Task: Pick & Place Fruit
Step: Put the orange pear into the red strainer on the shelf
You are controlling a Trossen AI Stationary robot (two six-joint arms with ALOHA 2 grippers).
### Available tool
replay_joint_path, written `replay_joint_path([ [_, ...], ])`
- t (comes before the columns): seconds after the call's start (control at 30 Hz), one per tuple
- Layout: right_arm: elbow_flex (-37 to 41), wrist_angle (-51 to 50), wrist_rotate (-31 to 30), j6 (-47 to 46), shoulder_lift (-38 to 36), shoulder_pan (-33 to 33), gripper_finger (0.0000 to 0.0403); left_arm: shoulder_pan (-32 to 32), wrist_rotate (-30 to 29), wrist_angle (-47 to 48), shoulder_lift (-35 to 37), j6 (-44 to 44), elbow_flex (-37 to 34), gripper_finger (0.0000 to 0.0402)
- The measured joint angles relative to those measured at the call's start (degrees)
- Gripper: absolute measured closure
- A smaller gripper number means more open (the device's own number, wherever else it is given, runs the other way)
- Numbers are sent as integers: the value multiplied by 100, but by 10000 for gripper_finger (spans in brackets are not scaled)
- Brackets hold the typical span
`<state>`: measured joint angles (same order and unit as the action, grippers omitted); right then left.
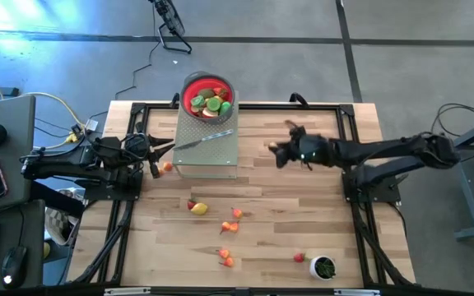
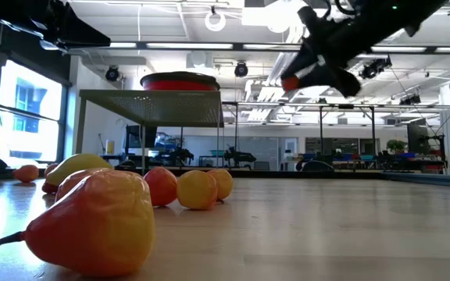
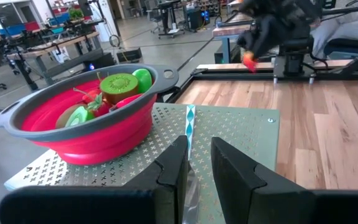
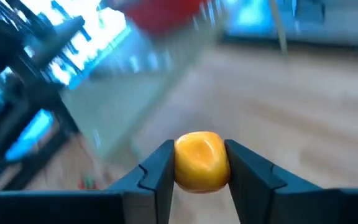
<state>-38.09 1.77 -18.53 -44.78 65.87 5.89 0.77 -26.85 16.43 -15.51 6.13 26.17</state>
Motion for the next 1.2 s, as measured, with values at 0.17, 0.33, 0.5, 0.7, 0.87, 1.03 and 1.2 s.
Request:
replay_joint_path([
  [0.17,0,1261,0,1057,0,527,288,0,0,0,0,0,0,334],
  [0.33,0,2081,-11,1743,3,824,287,-1,0,0,0,0,-1,334],
  [0.5,2,2711,-274,2485,22,850,289,0,0,0,-1,-9,-1,334],
  [0.7,2,3195,-393,3141,22,848,287,-2,0,0,0,-84,0,334],
  [0.87,2,3489,-399,3510,49,852,290,0,2,-2,0,-239,0,334],
  [1.03,0,4298,-246,3783,443,948,289,-1,2,-4,0,-387,0,334],
  [1.2,-297,4592,171,3659,1158,1173,292,-2,0,-4,0,-387,0,334],
])
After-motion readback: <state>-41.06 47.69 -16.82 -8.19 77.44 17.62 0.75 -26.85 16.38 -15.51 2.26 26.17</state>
